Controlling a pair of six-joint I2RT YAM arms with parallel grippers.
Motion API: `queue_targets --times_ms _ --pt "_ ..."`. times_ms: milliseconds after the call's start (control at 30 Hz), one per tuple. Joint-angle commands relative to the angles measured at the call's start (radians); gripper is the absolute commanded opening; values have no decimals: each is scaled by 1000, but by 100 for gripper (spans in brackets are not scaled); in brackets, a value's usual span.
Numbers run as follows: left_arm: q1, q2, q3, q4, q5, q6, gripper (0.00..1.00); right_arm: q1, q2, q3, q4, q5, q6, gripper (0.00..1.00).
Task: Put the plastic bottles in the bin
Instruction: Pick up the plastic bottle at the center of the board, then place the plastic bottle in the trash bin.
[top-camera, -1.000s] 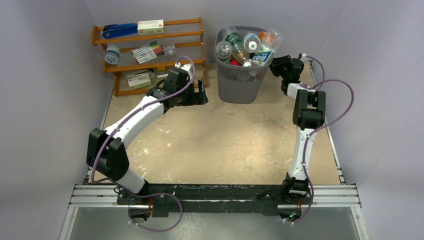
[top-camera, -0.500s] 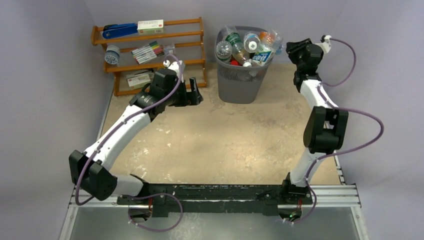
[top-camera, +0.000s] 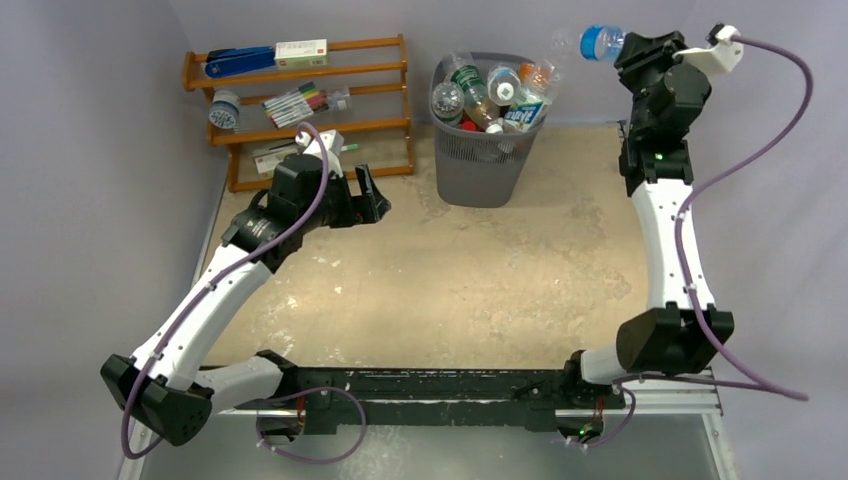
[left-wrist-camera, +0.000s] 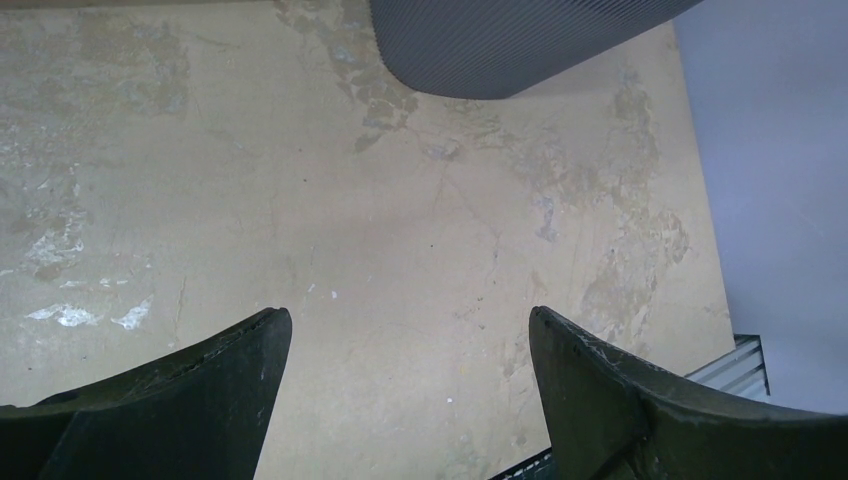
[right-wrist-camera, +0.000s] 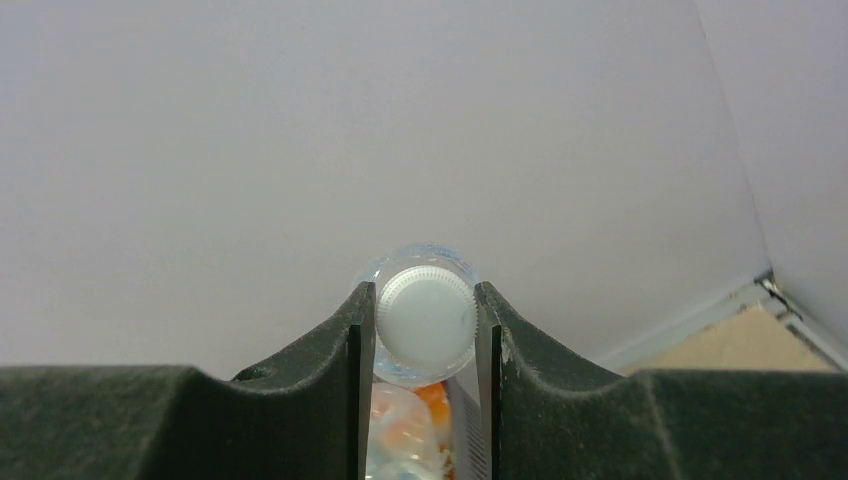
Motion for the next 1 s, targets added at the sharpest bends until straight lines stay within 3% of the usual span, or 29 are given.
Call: queue_targets --times_ms 0,333,967 --pt "6 -50 -35 17 -3 -28 88 19 -63 77 -8 39 -85 24" --pt "7 -91 -106 52 22 -40 88 112 53 298 10 -102 -244 25" --pt "5 -102 -160 76 39 -38 88 418 360 658 -193 134 -575 26"
